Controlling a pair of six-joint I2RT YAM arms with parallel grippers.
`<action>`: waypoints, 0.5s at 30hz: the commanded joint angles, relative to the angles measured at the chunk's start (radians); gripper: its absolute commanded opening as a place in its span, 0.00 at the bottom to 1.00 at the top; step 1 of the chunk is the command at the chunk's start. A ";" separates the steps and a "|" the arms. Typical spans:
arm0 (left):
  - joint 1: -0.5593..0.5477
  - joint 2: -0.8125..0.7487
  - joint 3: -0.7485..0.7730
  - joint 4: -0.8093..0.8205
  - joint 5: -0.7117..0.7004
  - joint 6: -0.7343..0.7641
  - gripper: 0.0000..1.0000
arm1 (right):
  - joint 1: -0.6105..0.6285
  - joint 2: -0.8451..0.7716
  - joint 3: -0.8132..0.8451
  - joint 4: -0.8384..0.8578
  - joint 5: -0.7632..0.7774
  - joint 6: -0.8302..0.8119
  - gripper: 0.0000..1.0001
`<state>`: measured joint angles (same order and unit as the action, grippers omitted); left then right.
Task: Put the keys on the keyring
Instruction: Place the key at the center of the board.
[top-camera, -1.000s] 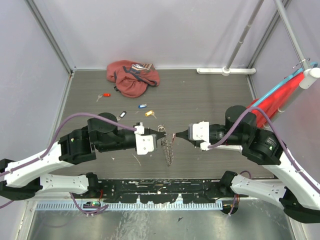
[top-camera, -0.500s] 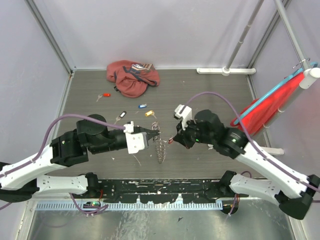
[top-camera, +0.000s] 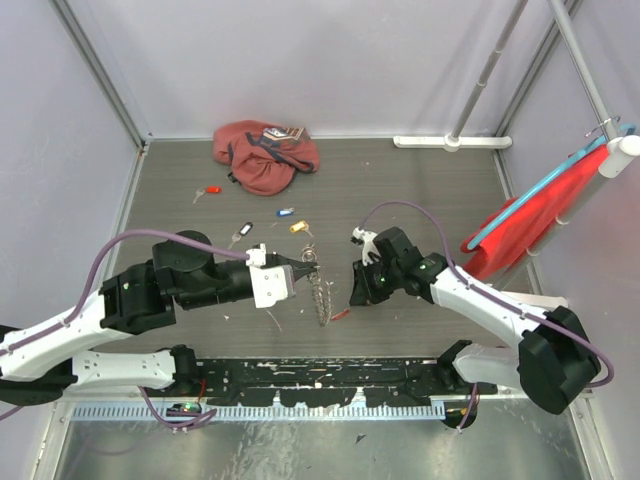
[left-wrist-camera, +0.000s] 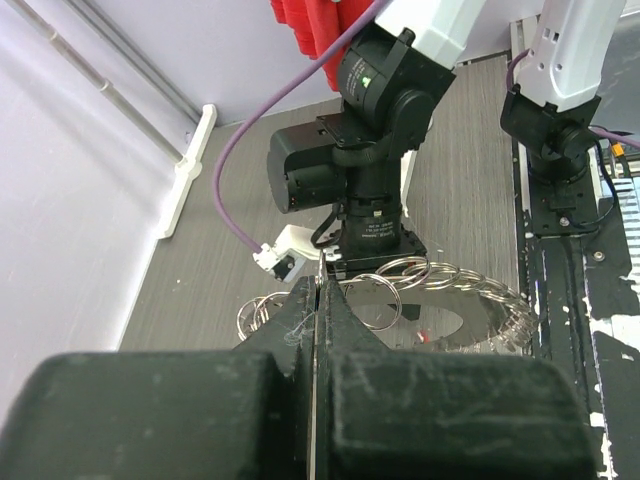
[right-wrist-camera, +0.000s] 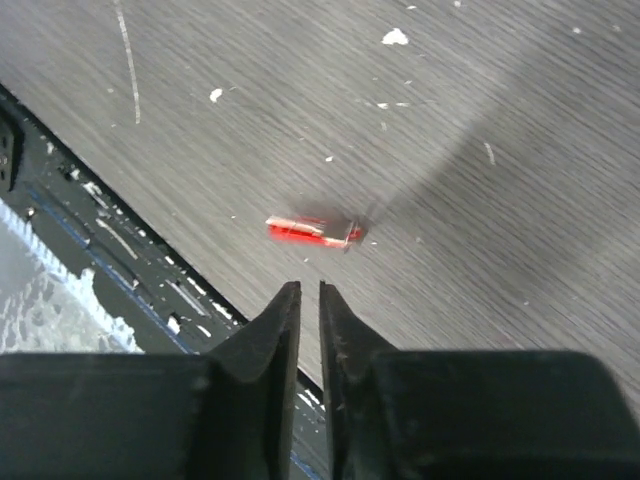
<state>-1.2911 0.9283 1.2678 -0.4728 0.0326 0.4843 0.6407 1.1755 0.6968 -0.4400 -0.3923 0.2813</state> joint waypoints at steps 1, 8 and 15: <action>0.004 -0.012 -0.001 0.053 -0.003 -0.015 0.00 | -0.021 -0.020 0.003 0.080 0.073 0.026 0.22; 0.004 -0.012 -0.006 0.057 -0.009 -0.021 0.00 | -0.027 -0.055 0.125 -0.045 0.383 0.047 0.33; 0.004 0.004 -0.005 0.059 -0.004 -0.032 0.00 | -0.027 -0.234 0.265 -0.028 0.467 -0.066 0.35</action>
<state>-1.2911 0.9295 1.2675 -0.4717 0.0292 0.4667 0.6178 1.0847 0.8612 -0.5182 -0.0135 0.2893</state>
